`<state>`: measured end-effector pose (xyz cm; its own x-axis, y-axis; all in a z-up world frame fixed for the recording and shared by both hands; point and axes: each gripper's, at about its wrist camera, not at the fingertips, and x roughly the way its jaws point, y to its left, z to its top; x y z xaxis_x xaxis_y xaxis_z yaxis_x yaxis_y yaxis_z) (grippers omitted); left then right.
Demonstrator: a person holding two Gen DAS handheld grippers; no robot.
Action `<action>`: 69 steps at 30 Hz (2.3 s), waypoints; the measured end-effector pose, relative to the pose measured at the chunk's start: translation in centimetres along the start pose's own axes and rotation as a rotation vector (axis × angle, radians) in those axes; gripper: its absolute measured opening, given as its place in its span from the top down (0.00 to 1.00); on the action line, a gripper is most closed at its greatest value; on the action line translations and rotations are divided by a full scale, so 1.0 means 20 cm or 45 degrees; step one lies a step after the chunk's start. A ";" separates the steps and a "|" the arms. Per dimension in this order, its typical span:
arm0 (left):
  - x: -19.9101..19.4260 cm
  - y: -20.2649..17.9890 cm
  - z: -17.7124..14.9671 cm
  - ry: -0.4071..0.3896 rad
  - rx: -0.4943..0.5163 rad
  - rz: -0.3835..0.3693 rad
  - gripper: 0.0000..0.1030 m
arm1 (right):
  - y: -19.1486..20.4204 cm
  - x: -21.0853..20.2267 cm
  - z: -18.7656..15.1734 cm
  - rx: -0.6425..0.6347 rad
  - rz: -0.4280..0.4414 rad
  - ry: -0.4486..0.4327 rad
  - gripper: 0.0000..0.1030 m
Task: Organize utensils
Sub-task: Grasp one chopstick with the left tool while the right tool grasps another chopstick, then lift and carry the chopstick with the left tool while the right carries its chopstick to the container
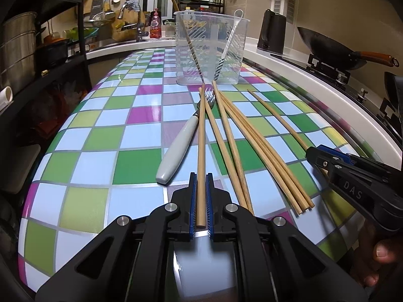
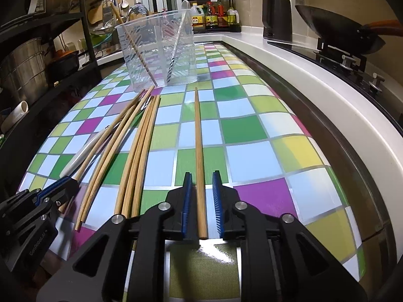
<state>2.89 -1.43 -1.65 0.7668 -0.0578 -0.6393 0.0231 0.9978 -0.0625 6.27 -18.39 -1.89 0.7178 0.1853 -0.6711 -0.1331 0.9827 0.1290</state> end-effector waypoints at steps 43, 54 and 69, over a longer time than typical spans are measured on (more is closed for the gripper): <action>-0.05 -0.03 -0.03 -0.034 0.031 0.054 0.93 | 0.02 -0.05 0.02 -0.014 -0.047 -0.029 0.94; -0.21 -0.02 0.05 -0.187 0.032 0.023 0.93 | 0.04 -0.17 0.15 -0.042 -0.087 -0.113 0.94; -0.39 -0.02 0.17 -0.416 0.084 0.011 0.93 | 0.09 -0.37 0.35 -0.132 -0.114 -0.261 0.94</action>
<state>-0.86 -1.20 5.93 0.9320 -0.0462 -0.3596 0.0490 0.9988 -0.0013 5.47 -18.03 8.43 0.8522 0.1031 -0.5130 -0.1245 0.9922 -0.0074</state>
